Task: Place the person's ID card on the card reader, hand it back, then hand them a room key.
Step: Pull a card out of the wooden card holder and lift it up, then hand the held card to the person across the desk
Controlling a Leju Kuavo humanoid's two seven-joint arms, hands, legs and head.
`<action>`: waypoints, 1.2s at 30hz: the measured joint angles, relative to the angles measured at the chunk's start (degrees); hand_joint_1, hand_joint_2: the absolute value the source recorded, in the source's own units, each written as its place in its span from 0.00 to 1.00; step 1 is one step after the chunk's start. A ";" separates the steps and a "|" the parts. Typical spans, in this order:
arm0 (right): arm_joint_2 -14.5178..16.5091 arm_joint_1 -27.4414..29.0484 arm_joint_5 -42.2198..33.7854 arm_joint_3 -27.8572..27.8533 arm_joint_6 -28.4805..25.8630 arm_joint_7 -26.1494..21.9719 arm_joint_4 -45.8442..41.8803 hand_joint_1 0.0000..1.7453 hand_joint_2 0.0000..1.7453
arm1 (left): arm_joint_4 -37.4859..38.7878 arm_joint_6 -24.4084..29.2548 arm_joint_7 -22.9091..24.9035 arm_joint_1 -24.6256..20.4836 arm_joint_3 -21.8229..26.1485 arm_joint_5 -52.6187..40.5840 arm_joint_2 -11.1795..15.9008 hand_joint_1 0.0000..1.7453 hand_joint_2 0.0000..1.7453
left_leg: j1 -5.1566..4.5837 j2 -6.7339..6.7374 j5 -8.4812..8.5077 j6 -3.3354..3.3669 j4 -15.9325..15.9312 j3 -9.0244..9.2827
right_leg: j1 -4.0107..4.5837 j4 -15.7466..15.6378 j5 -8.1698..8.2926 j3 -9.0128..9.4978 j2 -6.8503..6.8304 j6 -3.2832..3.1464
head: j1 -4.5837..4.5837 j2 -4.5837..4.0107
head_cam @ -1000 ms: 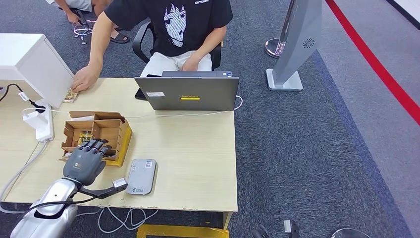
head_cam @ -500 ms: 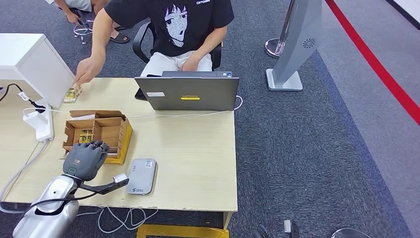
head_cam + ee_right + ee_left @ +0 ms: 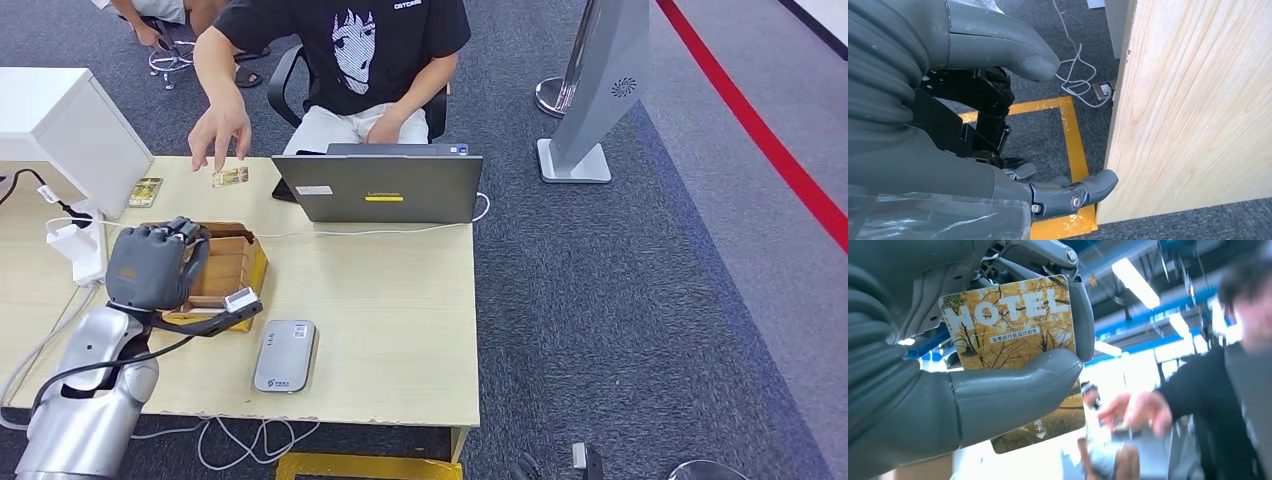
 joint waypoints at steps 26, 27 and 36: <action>0.00 -0.06 -0.27 0.69 -0.05 0.21 0.00 0.00 1.00 | -8.76 -2.45 -0.55 -2.49 2.10 0.24 -2.17 1.00 1.00 | 0.00 0.02 0.03 0.02 0.00 0.01 | 0.00 0.00 0.02 -0.01 0.02 0.00 | -0.01 -0.02; 0.00 -0.07 -0.28 0.69 -0.07 0.23 0.00 0.00 1.00 | -9.08 -2.95 -0.61 -2.91 2.10 0.21 -2.27 1.00 1.00 | 0.00 0.01 0.03 0.02 0.00 0.00 | 0.00 0.00 0.02 -0.01 0.02 0.00 | 0.00 -0.02; 0.00 -0.10 -0.42 1.03 0.00 0.35 0.00 0.00 1.00 | -10.25 -4.83 -0.28 -4.58 2.11 -0.25 -2.76 0.25 1.00 | -0.02 0.02 0.02 0.02 0.00 0.00 | -0.01 0.00 0.03 -0.01 0.03 0.01 | -0.01 0.00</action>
